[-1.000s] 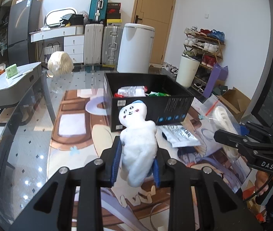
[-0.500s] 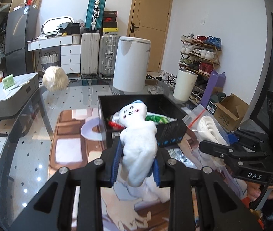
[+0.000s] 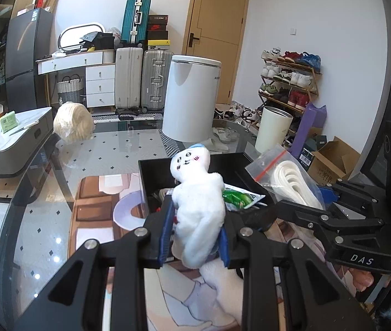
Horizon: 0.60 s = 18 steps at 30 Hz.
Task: Organize soft objects
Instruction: 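Carry the doll with left tool into the black box while right lowers the rope bag in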
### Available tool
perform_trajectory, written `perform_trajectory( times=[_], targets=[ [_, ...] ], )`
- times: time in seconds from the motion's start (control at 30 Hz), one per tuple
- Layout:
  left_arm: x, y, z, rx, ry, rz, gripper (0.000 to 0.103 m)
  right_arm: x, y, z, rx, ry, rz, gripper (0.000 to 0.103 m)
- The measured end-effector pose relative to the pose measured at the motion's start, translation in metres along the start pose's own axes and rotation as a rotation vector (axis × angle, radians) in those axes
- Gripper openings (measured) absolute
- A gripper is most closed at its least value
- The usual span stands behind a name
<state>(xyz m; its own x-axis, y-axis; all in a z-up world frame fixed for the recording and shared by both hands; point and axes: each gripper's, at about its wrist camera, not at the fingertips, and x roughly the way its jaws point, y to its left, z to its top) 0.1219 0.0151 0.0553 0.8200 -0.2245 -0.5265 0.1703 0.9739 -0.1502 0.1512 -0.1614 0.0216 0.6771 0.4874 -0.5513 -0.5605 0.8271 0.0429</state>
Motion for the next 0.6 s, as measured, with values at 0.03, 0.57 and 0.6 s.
perform_trajectory(
  times=[0.03,0.57,0.6],
  targets=[
    [0.002,0.000,0.001,0.003,0.003,0.000,0.027,0.001,0.001,0.001,-0.002,0.003,0.000,0.043],
    [0.048,0.008,0.023,0.028,0.076,0.003,0.027,0.044,-0.015,0.028,-0.039,0.088,-0.010,0.043],
    [0.050,0.009,0.024,0.028,0.083,0.002,0.027,0.046,-0.015,0.030,-0.043,0.091,-0.010,0.043]
  ],
)
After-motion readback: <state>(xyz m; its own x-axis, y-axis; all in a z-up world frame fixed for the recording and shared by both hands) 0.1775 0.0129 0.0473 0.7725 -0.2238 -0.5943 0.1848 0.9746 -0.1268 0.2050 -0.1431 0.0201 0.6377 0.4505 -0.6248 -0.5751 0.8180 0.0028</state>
